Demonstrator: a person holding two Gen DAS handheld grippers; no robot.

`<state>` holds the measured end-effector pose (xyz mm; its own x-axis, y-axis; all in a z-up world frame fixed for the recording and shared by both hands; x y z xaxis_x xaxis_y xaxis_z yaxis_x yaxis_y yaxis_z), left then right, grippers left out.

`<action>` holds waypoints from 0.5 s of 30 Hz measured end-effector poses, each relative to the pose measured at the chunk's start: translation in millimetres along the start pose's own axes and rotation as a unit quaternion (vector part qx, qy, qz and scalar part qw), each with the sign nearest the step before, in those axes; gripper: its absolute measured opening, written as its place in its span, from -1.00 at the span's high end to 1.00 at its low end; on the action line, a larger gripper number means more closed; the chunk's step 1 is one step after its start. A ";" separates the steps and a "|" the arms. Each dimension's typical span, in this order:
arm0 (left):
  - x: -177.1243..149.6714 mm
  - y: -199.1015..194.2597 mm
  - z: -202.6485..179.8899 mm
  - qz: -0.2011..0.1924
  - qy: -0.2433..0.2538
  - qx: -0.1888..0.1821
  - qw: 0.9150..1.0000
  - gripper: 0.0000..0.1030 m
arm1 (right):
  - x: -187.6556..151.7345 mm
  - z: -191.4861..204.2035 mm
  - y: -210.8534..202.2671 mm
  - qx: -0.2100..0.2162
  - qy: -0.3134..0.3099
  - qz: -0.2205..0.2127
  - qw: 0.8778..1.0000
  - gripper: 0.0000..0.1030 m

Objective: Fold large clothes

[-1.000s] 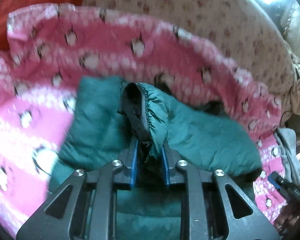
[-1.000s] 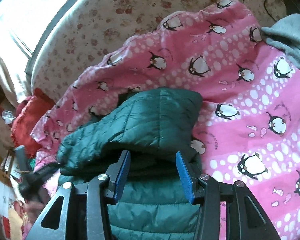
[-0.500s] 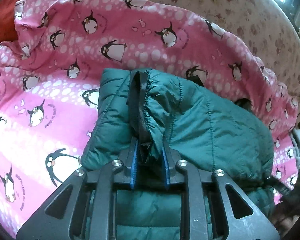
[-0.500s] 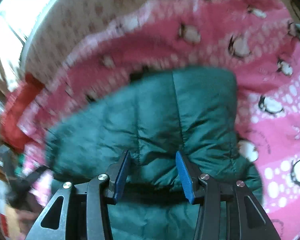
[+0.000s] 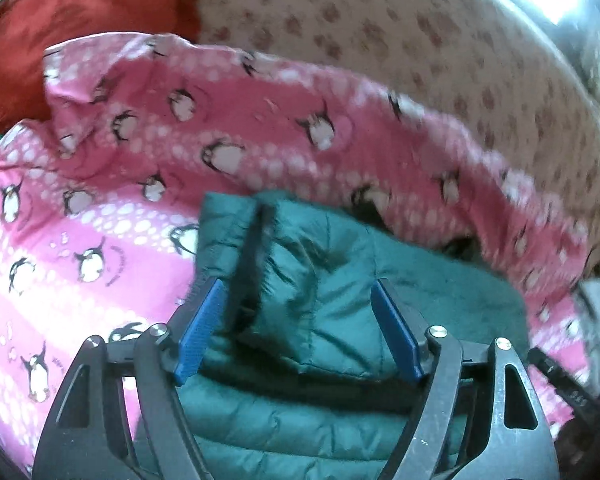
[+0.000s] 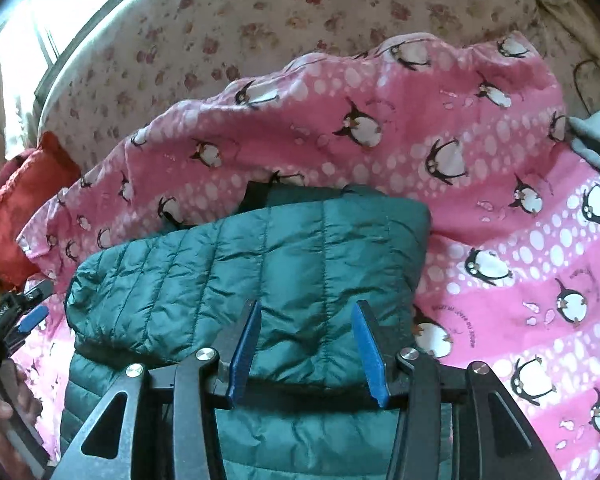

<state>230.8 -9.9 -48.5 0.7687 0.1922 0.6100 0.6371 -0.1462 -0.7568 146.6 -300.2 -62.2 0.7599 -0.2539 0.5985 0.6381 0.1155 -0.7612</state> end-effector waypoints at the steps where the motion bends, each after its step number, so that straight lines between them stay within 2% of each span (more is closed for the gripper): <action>1: 0.1 7.9 -2.9 0.006 0.011 0.010 1.000 -0.48 | -1.8 9.2 4.5 0.000 -0.010 0.003 1.000 0.12; 5: -13.1 39.3 -1.3 0.038 0.038 0.060 0.997 -0.48 | -21.4 35.4 34.4 -0.016 -0.042 0.021 0.999 0.12; 7: -18.2 45.7 2.4 0.036 0.035 0.055 0.997 -0.49 | -36.6 38.4 50.7 -0.035 -0.055 0.033 0.997 0.12; 9: -21.0 47.2 4.0 0.029 0.033 0.048 0.998 -0.50 | -44.9 39.3 56.2 -0.046 -0.071 0.024 0.996 0.12; 15: -22.6 48.7 1.9 0.026 0.041 0.049 0.998 -0.53 | -44.5 34.8 46.8 -0.024 -0.088 0.050 0.995 0.12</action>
<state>244.3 -19.6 -99.6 0.8048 0.1053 0.5842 0.5914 -0.0569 -0.8044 147.0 -250.1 -115.7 0.8324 -0.0716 0.5495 0.5540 0.0839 -0.8283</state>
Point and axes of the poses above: each gripper's, at about its wrist camera, not at the fingertips, and y roughly the way its jaws point, z to its left, x to its top, the point moved 9 cm from there along y, roughly the way its jaws point, and after that the axes turned 2 degrees about z, right-handed, at the moved point
